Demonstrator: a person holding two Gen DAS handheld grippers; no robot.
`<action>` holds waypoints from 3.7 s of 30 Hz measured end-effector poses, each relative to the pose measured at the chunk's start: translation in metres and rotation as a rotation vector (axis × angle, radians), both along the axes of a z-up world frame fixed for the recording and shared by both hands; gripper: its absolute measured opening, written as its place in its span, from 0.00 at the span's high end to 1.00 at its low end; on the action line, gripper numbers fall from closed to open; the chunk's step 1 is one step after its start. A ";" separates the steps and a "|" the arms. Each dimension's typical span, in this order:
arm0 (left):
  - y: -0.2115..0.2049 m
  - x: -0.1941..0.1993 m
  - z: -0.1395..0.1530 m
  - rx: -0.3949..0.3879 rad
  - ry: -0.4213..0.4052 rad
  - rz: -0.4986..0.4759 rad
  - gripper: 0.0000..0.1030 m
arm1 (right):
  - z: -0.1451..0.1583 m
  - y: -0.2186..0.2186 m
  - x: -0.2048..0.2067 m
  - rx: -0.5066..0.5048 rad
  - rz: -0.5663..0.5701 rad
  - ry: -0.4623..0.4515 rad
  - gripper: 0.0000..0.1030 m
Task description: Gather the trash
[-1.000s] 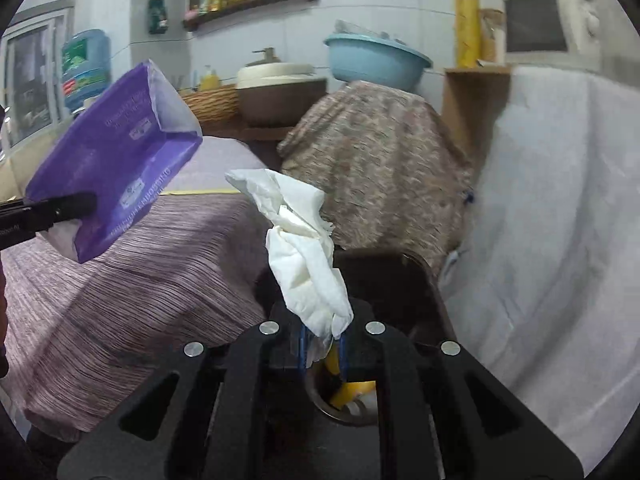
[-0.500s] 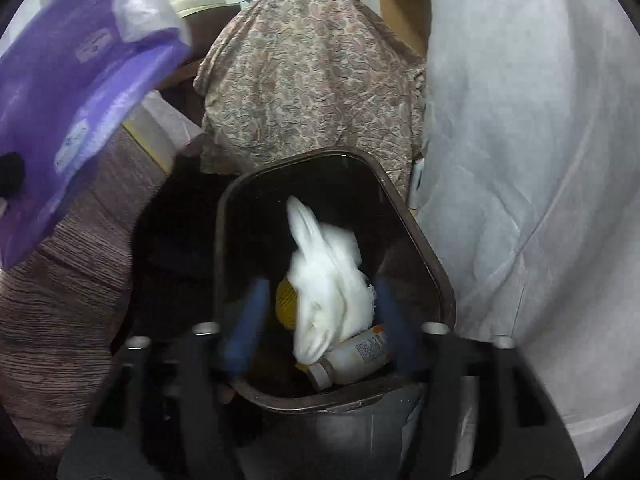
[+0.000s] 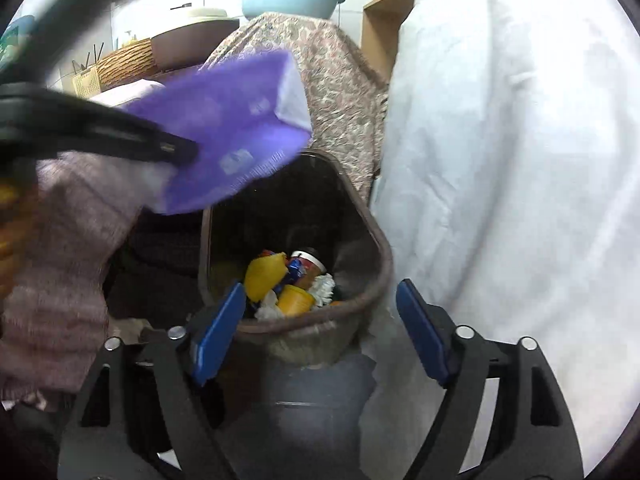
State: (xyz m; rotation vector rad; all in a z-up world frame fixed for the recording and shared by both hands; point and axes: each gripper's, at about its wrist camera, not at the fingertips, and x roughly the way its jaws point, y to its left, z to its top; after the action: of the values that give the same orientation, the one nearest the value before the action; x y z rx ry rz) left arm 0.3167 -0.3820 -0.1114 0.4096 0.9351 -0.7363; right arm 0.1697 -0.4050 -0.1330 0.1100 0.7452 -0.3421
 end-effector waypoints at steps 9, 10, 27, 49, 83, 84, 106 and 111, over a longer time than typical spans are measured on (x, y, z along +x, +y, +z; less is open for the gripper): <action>-0.002 -0.015 0.019 -0.037 -0.063 -0.024 0.32 | 0.020 0.009 -0.055 -0.032 -0.044 -0.024 0.21; 0.003 -0.018 0.026 -0.054 -0.074 -0.024 0.29 | 0.022 0.009 -0.059 -0.035 -0.052 -0.027 0.21; 0.202 -0.129 0.140 -0.277 -0.434 0.105 0.05 | 0.071 0.044 -0.083 -0.033 -0.087 -0.135 0.06; 0.364 -0.261 0.136 -0.375 -0.613 0.592 0.05 | 0.162 0.209 -0.144 -0.003 0.235 -0.439 0.05; 0.370 -0.263 0.136 -0.373 -0.634 0.624 0.05 | 0.169 0.212 -0.154 -0.034 0.258 -0.482 0.06; 0.370 -0.263 0.136 -0.375 -0.633 0.626 0.05 | 0.168 0.212 -0.154 -0.035 0.259 -0.481 0.05; 0.374 -0.261 0.138 -0.370 -0.619 0.628 0.05 | 0.163 0.207 -0.147 -0.030 0.278 -0.463 0.06; 0.374 -0.262 0.138 -0.365 -0.624 0.629 0.05 | 0.163 0.205 -0.146 -0.026 0.277 -0.459 0.06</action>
State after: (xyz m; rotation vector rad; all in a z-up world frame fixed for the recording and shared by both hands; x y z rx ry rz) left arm 0.0551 -0.0082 0.0270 -0.0020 0.2865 -0.1614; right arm 0.0238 -0.2000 0.0297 0.0556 0.2946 -0.0552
